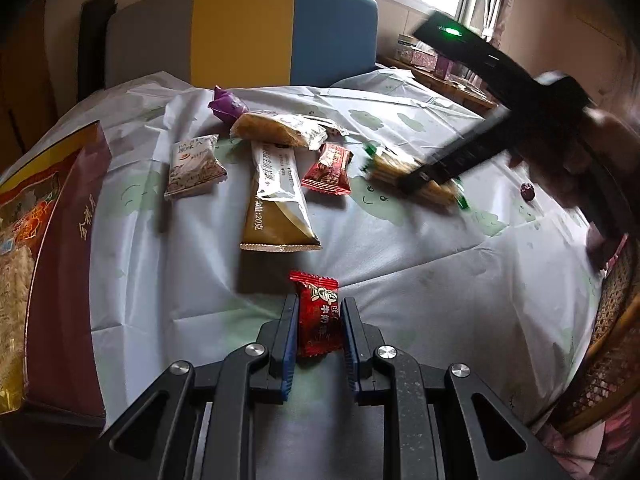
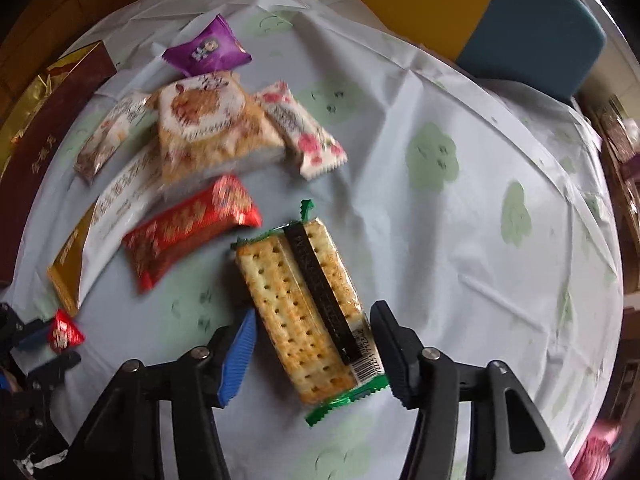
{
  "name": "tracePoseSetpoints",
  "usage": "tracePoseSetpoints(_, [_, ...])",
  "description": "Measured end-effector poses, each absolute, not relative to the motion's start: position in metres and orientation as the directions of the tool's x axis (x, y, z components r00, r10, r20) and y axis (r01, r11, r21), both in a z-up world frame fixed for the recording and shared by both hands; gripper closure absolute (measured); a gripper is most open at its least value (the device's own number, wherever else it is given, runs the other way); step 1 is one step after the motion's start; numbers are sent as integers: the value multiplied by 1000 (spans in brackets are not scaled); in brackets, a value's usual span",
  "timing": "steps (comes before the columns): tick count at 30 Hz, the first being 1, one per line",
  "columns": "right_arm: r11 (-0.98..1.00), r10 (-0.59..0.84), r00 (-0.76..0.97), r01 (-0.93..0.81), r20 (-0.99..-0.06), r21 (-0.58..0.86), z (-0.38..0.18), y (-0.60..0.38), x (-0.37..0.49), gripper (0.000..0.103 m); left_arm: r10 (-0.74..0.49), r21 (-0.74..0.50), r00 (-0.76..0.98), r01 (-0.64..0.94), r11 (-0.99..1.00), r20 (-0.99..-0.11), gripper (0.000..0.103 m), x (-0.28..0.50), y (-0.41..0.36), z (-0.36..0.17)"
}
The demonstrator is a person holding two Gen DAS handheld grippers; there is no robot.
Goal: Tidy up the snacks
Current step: 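Carry the candy into the gold box with the left tool while the right tool straddles the saltine pack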
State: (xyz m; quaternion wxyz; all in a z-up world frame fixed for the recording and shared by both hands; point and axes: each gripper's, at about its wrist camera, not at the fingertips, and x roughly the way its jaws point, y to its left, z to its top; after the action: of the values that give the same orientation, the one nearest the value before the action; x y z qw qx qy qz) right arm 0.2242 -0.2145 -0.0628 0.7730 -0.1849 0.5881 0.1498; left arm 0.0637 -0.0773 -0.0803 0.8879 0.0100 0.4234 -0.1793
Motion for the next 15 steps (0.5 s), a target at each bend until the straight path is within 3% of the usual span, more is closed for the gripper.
tracePoseSetpoints(15, [935, 139, 224, -350, -965, 53, -76, -246, 177, 43, -291, -143, 572, 289, 946, -767, 84, 59, -75, -75])
